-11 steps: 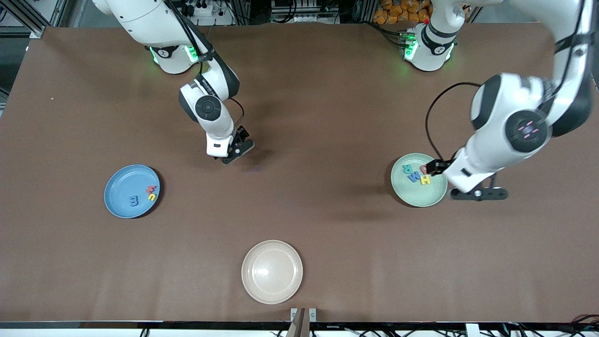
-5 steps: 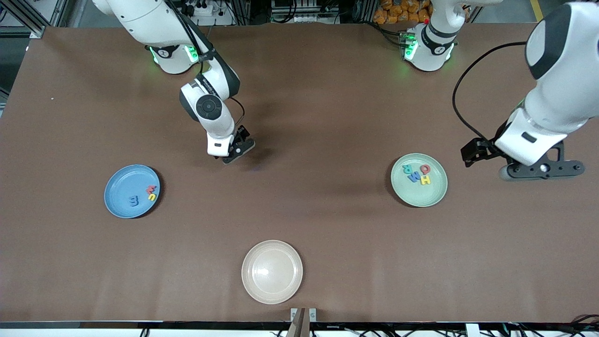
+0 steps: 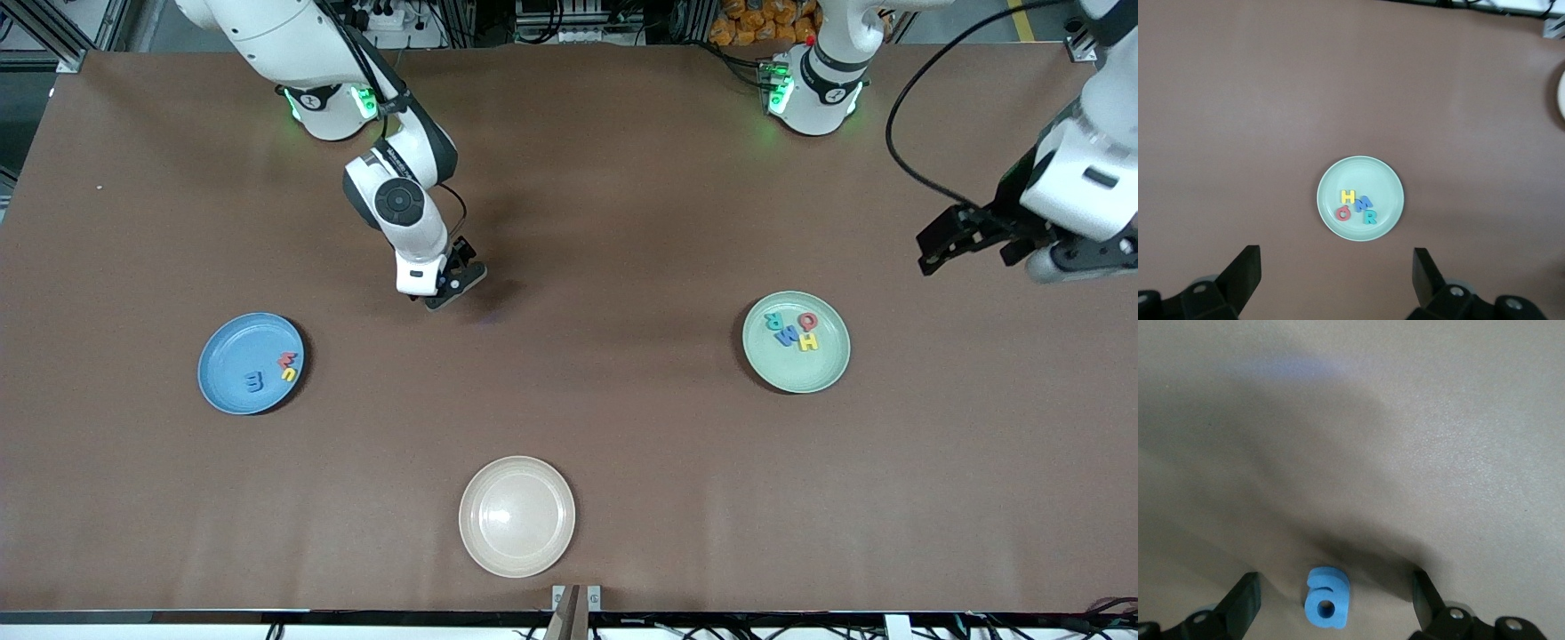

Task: Sort upper and lower case letters into plates
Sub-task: 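Grasp the blue a with the right gripper while the left gripper withdraws, then carry the a to the blue plate and open the right gripper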

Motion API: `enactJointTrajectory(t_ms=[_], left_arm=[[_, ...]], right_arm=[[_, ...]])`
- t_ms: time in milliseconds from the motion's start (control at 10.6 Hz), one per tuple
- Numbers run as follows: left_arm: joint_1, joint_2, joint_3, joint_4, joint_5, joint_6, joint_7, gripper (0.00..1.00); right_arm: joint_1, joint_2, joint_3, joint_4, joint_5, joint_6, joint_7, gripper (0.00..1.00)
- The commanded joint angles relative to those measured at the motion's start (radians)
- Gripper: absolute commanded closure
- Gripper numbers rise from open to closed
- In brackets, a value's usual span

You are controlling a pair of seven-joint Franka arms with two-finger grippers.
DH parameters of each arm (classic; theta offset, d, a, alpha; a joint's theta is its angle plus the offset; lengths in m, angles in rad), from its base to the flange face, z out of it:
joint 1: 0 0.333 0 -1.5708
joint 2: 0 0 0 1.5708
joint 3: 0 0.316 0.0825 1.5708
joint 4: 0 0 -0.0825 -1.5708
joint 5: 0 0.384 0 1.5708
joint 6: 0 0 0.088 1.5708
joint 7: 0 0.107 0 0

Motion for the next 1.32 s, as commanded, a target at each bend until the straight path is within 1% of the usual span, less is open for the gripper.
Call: enactJointTrajectory(t_ms=[0,94,282,470,658,846,940,1034,1222], left_arm=[[0.007,-0.092,-0.003,-0.024,-0.026,-0.042,-0.011,0.0],[0.007,-0.094,-0.003,-0.024,-0.027,-0.06,-0.007,0.0],[0.009,-0.114,-0.002,-0.041,-0.027,-0.082,0.021,0.0],[0.052,-0.138,-0.003,-0.062,-0.027,-0.082,0.059,0.0],[0.128,-0.146,-0.005,-0.079,-0.03,-0.083,0.174,0.0],[0.141,-0.164,-0.003,-0.102,-0.03,-0.085,0.179,0.0],[0.144,-0.164,-0.003,-0.104,-0.03,-0.085,0.179,0.0],[0.144,-0.163,-0.003,-0.102,-0.03,-0.083,0.179,0.0],[0.144,-0.152,-0.002,-0.099,-0.029,-0.08,0.178,0.0]], right_arm=[[0.017,-0.028,-0.005,-0.028,0.008,-0.004,0.015,0.61],[0.019,-0.031,-0.007,-0.028,0.008,-0.013,0.017,1.0],[0.022,-0.034,-0.007,-0.028,0.008,-0.017,0.015,1.0],[0.022,-0.051,-0.007,-0.028,0.008,-0.042,0.014,1.0],[0.02,-0.062,-0.01,-0.022,0.008,-0.053,0.017,1.0],[0.007,-0.094,-0.019,-0.002,0.008,-0.069,0.015,1.0],[0.004,-0.097,-0.058,0.039,0.005,-0.094,0.014,1.0],[0.005,-0.096,-0.112,0.101,-0.007,-0.157,0.005,1.0],[-0.021,-0.08,-0.199,0.235,-0.038,-0.271,-0.061,1.0]])
